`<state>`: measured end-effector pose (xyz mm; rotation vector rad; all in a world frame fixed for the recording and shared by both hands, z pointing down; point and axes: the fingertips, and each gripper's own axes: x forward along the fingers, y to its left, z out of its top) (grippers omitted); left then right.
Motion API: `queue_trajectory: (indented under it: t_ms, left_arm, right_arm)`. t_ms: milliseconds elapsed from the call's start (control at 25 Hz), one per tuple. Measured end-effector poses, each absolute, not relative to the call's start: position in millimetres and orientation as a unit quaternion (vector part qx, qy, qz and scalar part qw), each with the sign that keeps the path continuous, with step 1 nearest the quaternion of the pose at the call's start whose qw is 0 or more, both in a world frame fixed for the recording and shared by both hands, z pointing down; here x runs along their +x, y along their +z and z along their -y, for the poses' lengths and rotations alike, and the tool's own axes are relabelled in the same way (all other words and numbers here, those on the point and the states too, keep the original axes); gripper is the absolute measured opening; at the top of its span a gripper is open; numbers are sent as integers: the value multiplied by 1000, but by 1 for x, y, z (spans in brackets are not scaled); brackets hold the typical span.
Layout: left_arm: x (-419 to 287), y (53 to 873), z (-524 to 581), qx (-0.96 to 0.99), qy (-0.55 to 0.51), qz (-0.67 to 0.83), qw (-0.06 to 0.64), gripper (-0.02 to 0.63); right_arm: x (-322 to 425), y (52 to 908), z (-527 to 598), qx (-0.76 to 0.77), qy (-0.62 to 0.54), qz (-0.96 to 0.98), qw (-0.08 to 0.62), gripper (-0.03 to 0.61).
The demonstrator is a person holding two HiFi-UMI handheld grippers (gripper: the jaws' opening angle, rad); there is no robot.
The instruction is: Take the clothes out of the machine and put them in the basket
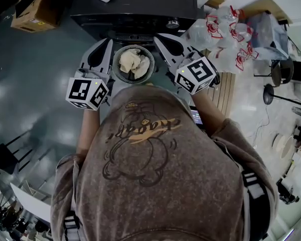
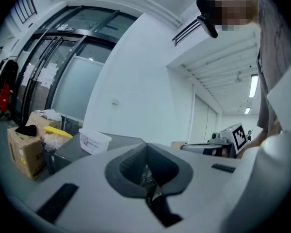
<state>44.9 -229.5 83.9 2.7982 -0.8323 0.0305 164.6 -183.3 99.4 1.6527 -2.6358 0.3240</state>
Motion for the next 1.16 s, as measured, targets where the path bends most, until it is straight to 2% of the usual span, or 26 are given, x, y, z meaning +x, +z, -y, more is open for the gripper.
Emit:
queue_trajectory:
  t_ms: [600,1160]
  left_arm:
    - [41,86,222,950,26,294,105,3]
    - [46,93,220,944,24,303,129,3]
  right_arm:
    - [165,101,180,528,106,843,11,-3]
    - [180,100,178,521,105,847,15,-3]
